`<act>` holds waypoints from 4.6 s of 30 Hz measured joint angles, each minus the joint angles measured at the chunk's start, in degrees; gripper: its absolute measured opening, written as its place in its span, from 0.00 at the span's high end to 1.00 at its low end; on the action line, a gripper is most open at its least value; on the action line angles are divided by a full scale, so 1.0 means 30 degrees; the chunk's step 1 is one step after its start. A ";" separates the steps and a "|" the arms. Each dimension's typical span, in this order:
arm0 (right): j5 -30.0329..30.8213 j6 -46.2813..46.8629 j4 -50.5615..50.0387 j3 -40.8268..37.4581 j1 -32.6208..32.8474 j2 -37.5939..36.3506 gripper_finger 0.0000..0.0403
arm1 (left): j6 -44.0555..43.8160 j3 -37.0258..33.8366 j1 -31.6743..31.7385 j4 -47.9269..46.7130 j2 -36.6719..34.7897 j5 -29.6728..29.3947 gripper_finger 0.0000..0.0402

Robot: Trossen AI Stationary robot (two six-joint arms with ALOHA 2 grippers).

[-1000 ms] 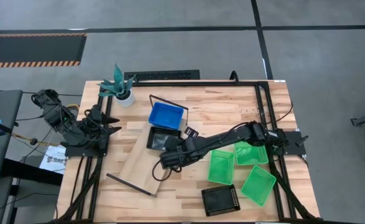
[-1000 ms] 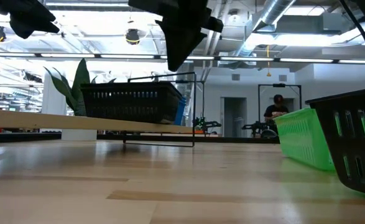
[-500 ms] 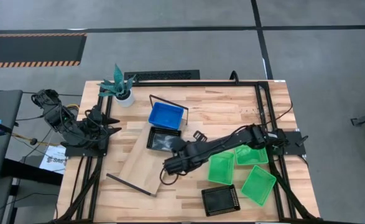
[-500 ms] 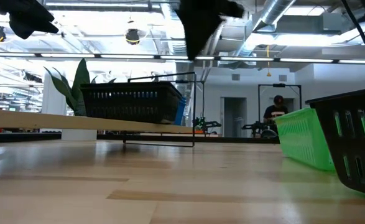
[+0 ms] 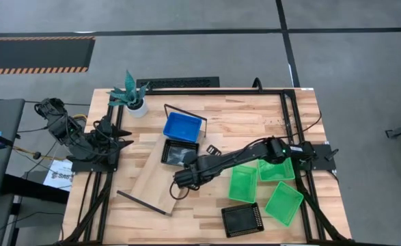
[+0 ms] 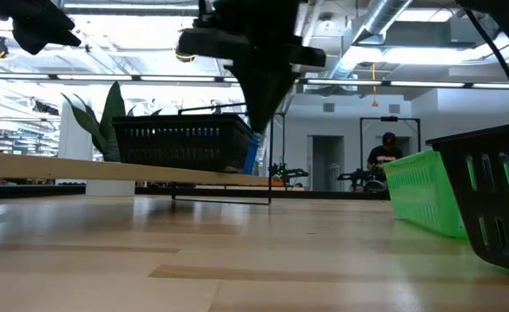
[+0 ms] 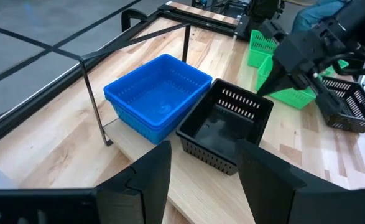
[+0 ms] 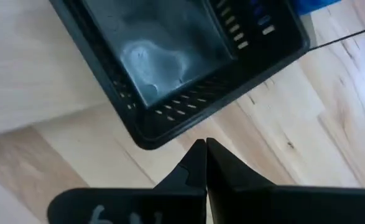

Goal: Stack baskets on shelf by color
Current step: Stack the left black bin on top of the black bin on the shelf, then stack the black bin on top of the black bins on the shelf

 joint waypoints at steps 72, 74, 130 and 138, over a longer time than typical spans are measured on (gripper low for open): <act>-0.8328 0.3228 0.0153 -0.0702 1.1208 -0.0786 0.48 | -0.0546 0.0000 0.0000 -0.0262 0.0003 -0.0066 0.58; -0.8325 0.3231 0.0840 -0.1284 1.1220 -0.0775 0.49 | -0.0561 0.0000 0.0007 -0.0262 0.0007 -0.0066 0.58; -0.6738 0.3052 0.1590 -0.5046 1.0778 -0.0935 0.78 | -0.0495 0.0000 0.0007 -0.0270 0.0007 -0.0044 0.58; -0.7672 0.2721 0.2339 -0.4406 1.0236 -0.0906 0.97 | -0.0493 0.0000 0.0007 -0.0270 0.0005 0.0051 0.58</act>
